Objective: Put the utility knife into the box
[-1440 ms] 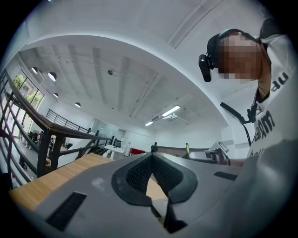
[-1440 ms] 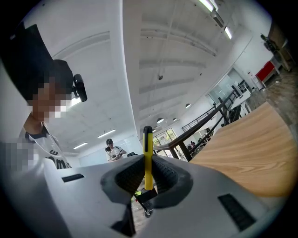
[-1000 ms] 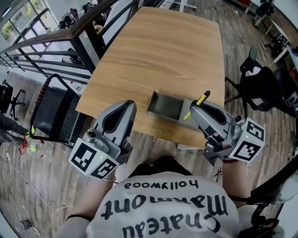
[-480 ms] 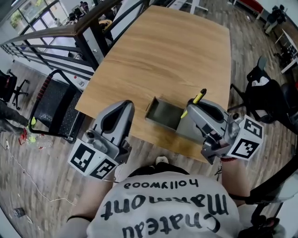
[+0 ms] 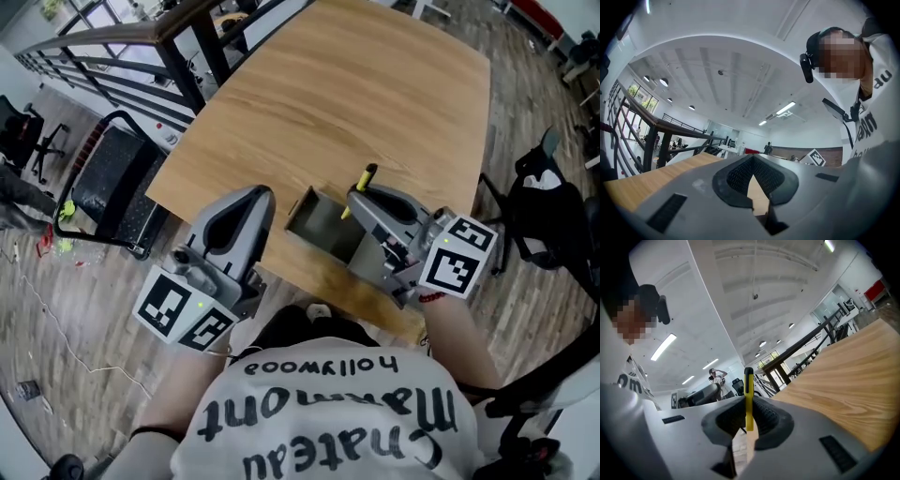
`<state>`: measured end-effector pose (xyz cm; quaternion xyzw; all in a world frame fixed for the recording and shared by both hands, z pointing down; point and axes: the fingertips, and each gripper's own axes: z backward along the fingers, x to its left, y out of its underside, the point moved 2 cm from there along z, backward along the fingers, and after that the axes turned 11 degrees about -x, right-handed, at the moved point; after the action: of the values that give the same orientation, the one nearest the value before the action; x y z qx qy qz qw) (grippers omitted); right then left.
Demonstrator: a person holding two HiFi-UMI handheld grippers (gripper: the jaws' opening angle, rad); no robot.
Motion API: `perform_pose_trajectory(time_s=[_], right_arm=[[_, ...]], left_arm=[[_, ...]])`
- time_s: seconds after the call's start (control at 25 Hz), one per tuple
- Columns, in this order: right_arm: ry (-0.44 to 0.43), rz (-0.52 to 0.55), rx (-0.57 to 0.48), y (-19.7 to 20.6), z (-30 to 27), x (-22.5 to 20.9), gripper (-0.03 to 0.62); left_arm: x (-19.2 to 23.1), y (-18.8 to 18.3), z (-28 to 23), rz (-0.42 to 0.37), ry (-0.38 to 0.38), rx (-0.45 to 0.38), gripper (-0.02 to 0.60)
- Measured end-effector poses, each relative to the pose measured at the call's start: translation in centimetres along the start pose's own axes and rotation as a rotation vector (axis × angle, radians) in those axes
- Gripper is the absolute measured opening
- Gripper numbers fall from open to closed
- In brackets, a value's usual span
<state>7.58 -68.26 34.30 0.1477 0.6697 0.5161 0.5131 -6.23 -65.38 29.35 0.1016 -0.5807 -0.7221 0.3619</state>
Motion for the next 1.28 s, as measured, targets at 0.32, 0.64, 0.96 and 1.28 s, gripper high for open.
perform_pose_trajectory(time_s=[0.32, 0.64, 0.96, 1.28], right_arm=[[0.113, -0.040, 0.162, 6.5, -0.8, -4.8, 0.034], [0.203, -0.056, 0.251, 9.7, -0.9, -6.7, 0.034], [0.283, 0.122, 0.382, 10.9, -1.9, -7.0, 0.034], [0.344, 0.287, 0.568, 12.9, -1.9, -7.5, 0.034]], left_arm=[[0.1, 1.2, -0.6, 0.022, 0.010, 0.027, 0.002], [0.3, 3.4, -1.3, 0.038, 0.069, 0.091, 0.002], [1.4, 4.5, -1.0, 0.077, 0.073, 0.118, 0.002], [2.4, 4.6, -0.4, 0.122, 0.063, 0.126, 0.002]])
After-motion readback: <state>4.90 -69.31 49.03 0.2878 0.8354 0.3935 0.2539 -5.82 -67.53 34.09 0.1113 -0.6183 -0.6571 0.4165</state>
